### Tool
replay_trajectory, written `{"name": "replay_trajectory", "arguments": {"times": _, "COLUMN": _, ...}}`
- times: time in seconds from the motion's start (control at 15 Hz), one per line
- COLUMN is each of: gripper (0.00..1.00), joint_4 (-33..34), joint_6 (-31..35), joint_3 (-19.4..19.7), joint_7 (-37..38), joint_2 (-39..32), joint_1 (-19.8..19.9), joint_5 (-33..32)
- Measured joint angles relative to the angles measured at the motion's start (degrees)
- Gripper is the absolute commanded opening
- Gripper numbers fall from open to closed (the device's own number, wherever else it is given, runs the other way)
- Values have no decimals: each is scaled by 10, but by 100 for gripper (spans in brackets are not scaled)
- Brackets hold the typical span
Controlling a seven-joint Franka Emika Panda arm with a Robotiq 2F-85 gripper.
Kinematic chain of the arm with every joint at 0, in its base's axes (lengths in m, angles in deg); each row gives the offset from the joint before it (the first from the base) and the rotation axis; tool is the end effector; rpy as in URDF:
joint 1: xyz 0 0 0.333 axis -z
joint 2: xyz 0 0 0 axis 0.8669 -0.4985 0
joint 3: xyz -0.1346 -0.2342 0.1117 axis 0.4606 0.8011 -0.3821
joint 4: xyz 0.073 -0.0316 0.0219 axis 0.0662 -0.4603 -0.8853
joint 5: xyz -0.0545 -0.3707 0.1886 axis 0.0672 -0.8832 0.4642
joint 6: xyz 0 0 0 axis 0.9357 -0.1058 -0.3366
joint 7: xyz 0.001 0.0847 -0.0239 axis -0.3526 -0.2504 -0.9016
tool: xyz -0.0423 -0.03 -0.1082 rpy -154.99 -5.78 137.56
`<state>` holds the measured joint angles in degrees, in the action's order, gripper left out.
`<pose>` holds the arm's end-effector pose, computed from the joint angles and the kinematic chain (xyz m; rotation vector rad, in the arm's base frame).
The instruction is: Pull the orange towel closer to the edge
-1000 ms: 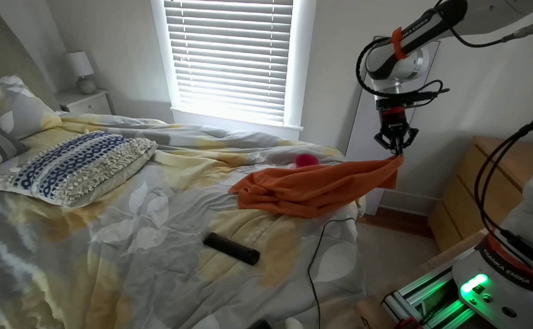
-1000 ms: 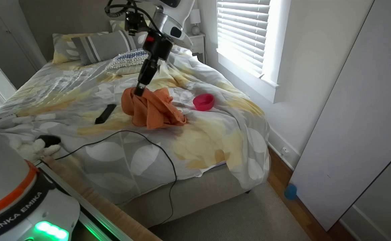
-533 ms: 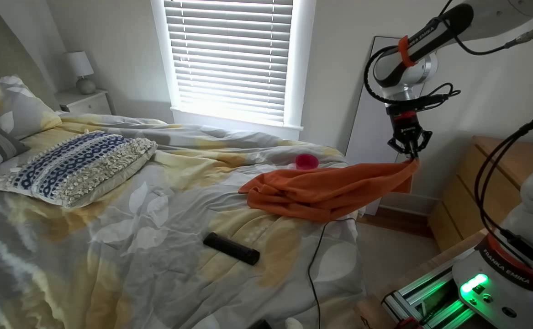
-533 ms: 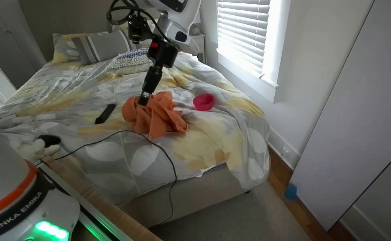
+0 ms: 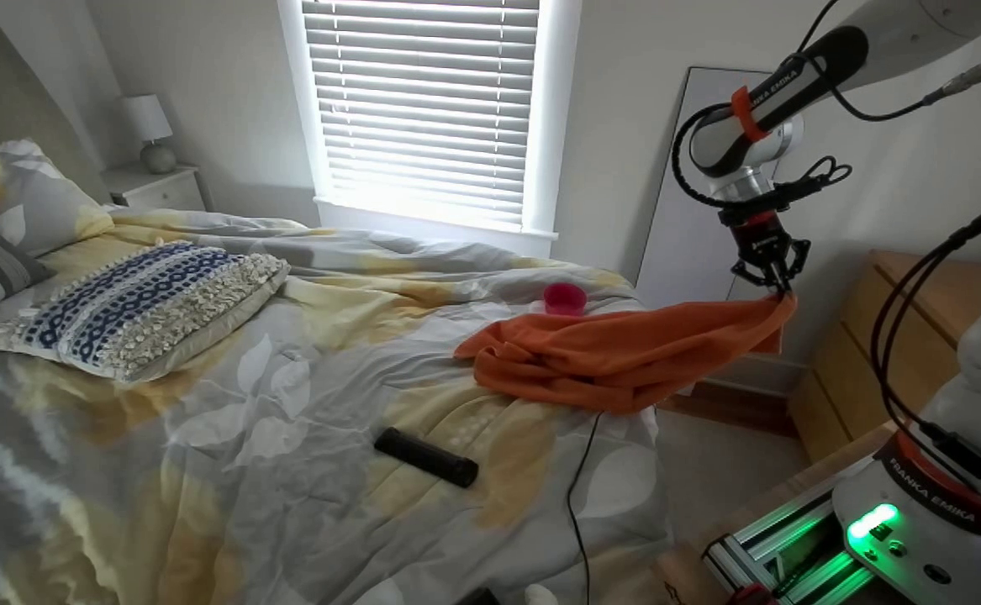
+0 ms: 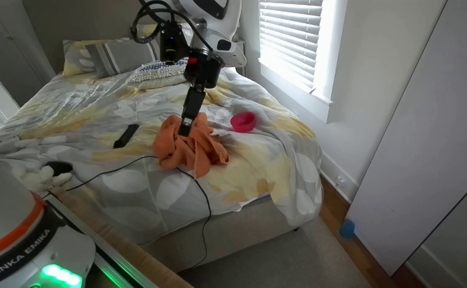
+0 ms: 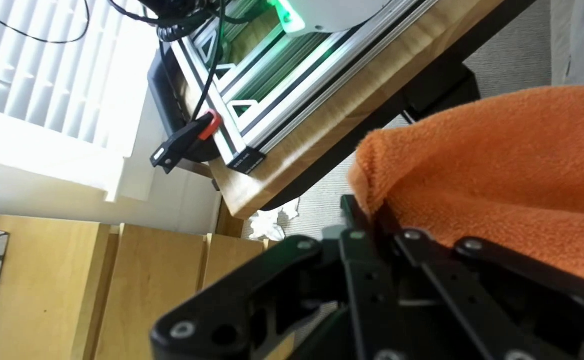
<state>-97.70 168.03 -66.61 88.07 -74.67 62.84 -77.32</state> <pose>0.4306 -0.0969 0.2286 2.4306 -0.8967 -0.9915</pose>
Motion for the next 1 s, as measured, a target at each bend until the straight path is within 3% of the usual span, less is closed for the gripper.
{"name": "replay_trajectory", "arguments": {"times": 0.2, "gripper": 2, "joint_4": 0, "joint_6": 11, "joint_3": 7, "joint_7": 12, "joint_2": -2, "joint_1": 4, "joint_5": -31}}
{"name": "replay_trajectory", "arguments": {"times": 0.47, "gripper": 2, "joint_4": -2, "joint_6": 85, "joint_3": 20, "joint_7": 23, "joint_2": -8, "joint_1": 16, "joint_5": -63}}
{"name": "replay_trajectory", "arguments": {"times": 0.53, "gripper": 32, "joint_4": -4, "joint_6": 109, "joint_3": 24, "joint_7": 25, "joint_2": -9, "joint_1": 19, "joint_5": -66}}
{"name": "replay_trajectory", "arguments": {"times": 0.6, "gripper": 32, "joint_4": -5, "joint_6": 129, "joint_3": 28, "joint_7": 27, "joint_2": -12, "joint_1": 22, "joint_5": -69}}
{"name": "replay_trajectory", "arguments": {"times": 0.8, "gripper": 55, "joint_4": -6, "joint_6": 191, "joint_3": 30, "joint_7": 33, "joint_2": -16, "joint_1": 27, "joint_5": -65}}
{"name": "replay_trajectory", "arguments": {"times": 1.0, "gripper": 77, "joint_4": -2, "joint_6": 256, "joint_3": 12, "joint_7": 32, "joint_2": -11, "joint_1": 21, "joint_5": -19}}
